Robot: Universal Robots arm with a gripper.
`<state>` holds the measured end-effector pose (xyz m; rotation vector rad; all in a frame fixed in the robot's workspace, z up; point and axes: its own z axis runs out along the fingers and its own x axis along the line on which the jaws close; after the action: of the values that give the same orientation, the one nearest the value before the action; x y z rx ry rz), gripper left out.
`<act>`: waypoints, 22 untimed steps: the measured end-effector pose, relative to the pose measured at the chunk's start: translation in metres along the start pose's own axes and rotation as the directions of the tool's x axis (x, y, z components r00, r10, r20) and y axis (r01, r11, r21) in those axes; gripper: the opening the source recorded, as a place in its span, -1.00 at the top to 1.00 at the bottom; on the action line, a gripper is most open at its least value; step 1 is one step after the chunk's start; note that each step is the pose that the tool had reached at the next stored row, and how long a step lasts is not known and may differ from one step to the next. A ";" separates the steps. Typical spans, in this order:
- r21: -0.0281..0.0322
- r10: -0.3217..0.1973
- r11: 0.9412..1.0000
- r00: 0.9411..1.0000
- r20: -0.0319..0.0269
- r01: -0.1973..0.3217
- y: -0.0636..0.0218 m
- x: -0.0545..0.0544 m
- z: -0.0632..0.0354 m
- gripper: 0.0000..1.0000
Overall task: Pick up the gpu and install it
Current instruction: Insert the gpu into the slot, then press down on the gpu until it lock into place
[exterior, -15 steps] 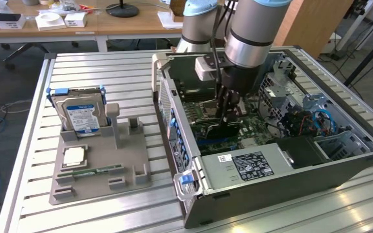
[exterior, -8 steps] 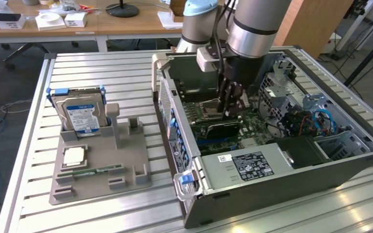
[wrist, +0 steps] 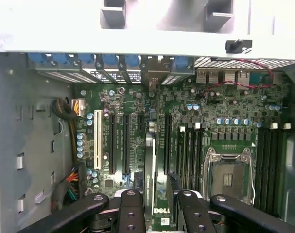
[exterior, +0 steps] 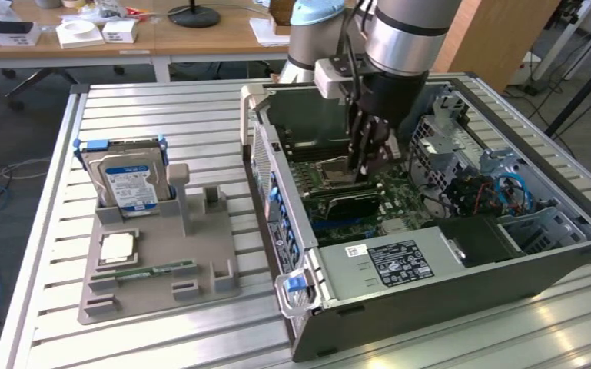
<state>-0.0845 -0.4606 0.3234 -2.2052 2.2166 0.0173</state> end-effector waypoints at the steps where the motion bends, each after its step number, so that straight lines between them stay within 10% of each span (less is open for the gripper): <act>1: 0.000 0.000 1.000 1.000 0.000 0.000 0.0000 0.000 -0.0024 0.34; 22: 0.000 0.000 1.000 1.000 0.000 0.000 0.0000 0.000 -0.0163 0.34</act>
<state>-0.0845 -0.4606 0.3397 -2.2051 2.2165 0.0174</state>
